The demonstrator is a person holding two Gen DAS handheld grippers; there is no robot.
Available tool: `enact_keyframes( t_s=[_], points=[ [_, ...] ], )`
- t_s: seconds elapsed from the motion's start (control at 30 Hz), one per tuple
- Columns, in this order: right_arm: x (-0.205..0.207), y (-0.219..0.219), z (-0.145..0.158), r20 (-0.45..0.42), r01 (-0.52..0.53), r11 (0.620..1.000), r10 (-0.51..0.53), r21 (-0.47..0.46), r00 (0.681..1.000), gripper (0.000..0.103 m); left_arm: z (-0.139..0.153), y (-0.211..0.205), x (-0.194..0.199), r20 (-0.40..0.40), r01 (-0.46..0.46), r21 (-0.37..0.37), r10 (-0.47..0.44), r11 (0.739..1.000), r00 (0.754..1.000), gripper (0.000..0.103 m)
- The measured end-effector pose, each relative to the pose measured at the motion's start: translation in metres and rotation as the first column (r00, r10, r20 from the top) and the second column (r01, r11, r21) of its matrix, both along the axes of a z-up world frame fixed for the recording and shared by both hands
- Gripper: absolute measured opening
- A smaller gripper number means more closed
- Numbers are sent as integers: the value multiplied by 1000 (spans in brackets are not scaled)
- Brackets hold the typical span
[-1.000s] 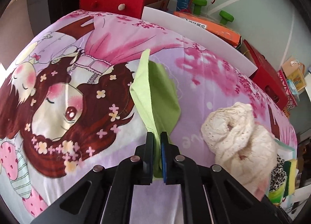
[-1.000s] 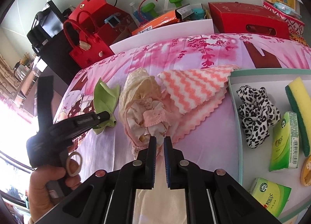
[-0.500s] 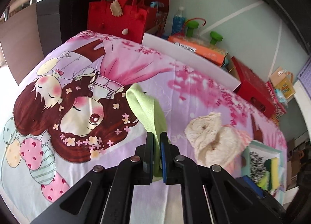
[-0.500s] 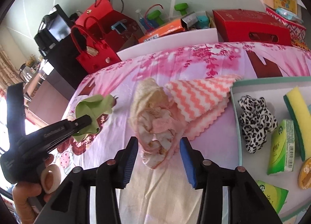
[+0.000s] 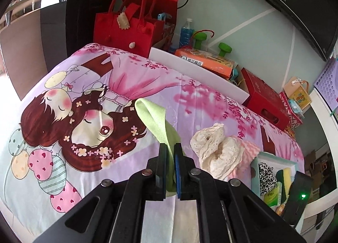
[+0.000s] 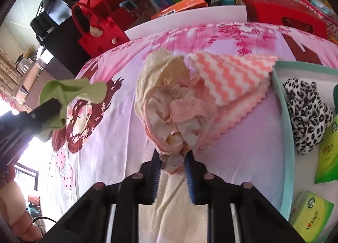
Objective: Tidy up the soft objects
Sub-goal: 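Carry the green cloth with the left tool while the right tool carries the lace cloth toward the tray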
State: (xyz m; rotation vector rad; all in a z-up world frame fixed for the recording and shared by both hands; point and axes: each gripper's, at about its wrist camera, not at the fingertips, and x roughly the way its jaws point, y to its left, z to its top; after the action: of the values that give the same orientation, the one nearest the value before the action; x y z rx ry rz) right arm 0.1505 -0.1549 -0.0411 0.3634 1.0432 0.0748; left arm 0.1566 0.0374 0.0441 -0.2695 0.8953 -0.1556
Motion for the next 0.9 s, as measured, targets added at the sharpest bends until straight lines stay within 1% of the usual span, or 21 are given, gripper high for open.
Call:
enact_keyframes(
  t_s=[0.03,0.13,0.27,0.4,0.5,0.57,0.7,0.9],
  points=[
    [0,0,2,7,1,1000,-1,-1,1000,14,-1,1,1,-3,-3,-1,3,1000,1000,6],
    [-5,0,14,61,13,1000,-12,-14,998,11,-1,2,1,-4,-9,-4,9,1000,1000,6],
    [-11,-3,39,164,36,998,-27,-49,986,11,0,0,1,-3,-7,-3,7,1000,1000,6],
    [-19,-7,64,261,56,998,-43,-40,964,10,1,0,1,-2,-9,-3,9,1000,1000,6],
    [-24,-11,76,304,68,997,-55,-34,951,10,1,0,1,-1,-10,-4,10,1000,1000,6],
    [-27,-13,83,325,80,996,-66,-31,944,10,3,-1,1,9,-9,-3,9,1000,1000,6],
    [-30,-20,90,332,103,994,-87,-32,939,10,11,-3,-1,49,-4,-3,5,1000,999,6],
    [-42,-41,102,343,179,983,-152,-50,927,10,30,-20,-11,146,42,4,-43,999,988,6]
  ],
)
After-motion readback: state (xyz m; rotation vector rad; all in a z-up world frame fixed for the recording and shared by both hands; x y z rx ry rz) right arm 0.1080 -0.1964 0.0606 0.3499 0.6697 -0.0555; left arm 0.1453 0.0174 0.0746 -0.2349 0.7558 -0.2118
